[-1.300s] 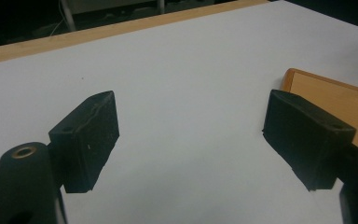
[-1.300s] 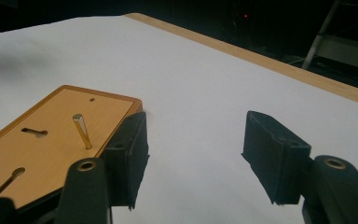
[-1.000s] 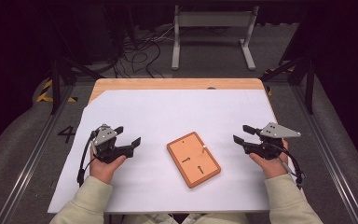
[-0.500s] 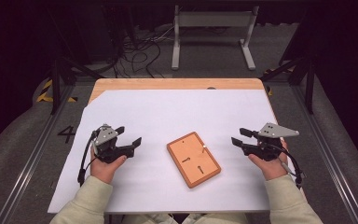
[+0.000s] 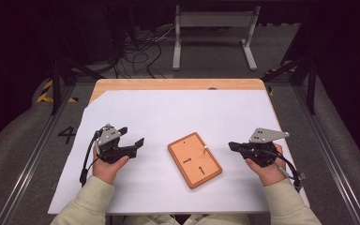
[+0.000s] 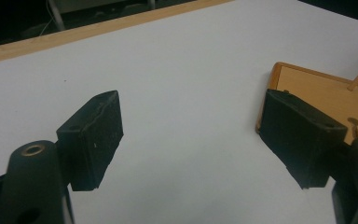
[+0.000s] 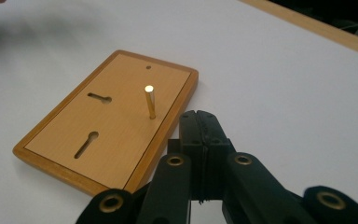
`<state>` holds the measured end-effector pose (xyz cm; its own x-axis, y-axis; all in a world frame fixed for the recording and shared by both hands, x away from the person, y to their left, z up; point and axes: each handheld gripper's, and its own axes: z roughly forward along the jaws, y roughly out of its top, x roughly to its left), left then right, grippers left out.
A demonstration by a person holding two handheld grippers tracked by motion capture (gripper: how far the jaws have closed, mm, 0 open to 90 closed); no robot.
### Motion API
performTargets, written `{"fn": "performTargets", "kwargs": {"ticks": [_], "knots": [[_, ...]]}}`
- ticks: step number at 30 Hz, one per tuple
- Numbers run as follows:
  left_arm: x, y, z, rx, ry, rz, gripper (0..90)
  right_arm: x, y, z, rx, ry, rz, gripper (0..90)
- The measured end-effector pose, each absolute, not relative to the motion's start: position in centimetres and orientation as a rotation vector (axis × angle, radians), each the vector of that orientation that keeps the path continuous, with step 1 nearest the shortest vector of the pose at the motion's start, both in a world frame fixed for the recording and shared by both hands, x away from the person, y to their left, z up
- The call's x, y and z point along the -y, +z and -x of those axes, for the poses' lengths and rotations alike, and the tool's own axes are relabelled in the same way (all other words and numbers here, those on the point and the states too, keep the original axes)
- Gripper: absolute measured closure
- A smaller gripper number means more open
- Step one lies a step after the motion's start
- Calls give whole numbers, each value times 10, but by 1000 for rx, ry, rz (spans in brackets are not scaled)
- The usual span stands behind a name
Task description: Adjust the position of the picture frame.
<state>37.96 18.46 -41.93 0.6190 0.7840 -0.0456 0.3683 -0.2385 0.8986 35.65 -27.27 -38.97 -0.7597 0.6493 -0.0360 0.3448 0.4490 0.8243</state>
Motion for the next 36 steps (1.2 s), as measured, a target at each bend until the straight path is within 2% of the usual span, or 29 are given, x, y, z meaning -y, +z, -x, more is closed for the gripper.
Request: {"fn": "performTargets", "kwargs": {"ticks": [13,36], "knots": [[-184,-420,-380,-928,518,-1849,219,259,-413,-366,-2561,1001,-923,900],[-184,-421,-381,-936,517,-1862,219,242,-431,-368,-2737,821,-901,900]]}}
